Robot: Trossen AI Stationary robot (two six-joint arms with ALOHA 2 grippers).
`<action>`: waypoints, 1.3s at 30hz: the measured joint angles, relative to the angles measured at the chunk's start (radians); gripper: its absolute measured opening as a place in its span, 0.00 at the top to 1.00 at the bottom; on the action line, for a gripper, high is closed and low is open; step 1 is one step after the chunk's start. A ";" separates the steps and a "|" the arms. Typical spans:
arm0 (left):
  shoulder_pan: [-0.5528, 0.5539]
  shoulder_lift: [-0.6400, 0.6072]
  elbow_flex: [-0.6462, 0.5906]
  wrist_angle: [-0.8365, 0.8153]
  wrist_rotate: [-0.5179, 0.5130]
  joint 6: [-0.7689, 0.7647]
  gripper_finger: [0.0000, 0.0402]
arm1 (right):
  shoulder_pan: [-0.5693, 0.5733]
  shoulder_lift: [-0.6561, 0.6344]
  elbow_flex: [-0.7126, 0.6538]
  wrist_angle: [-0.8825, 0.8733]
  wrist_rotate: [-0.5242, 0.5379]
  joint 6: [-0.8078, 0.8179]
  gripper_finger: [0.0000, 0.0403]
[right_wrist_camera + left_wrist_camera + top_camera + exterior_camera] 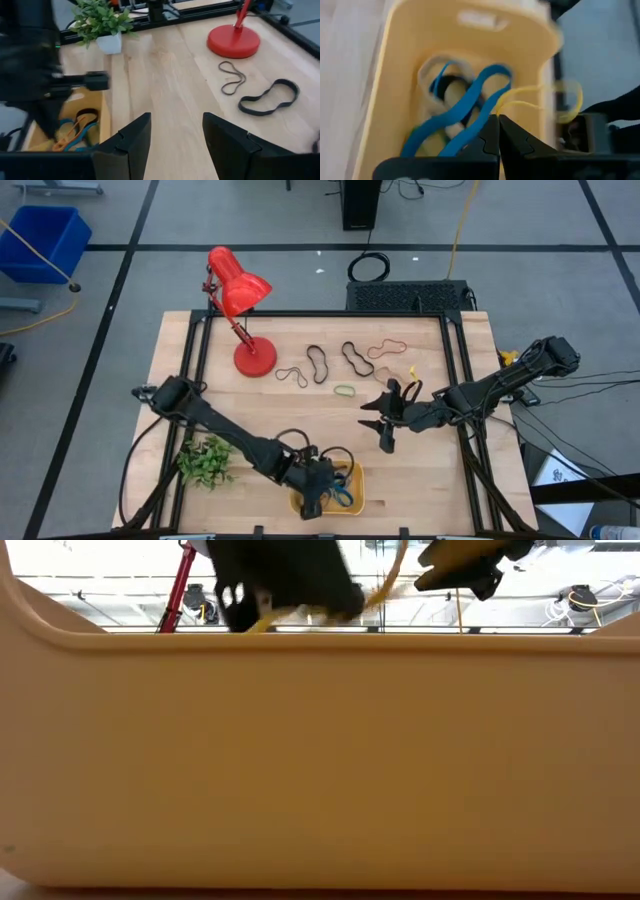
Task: Pick and place rubber bands into bin
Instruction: Put the yellow rubber band into the bin, then put the green rubber band into the bin
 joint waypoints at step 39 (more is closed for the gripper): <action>0.111 -0.317 0.000 -0.162 0.002 0.227 0.54 | 0.000 0.000 0.000 0.007 -0.036 0.001 0.56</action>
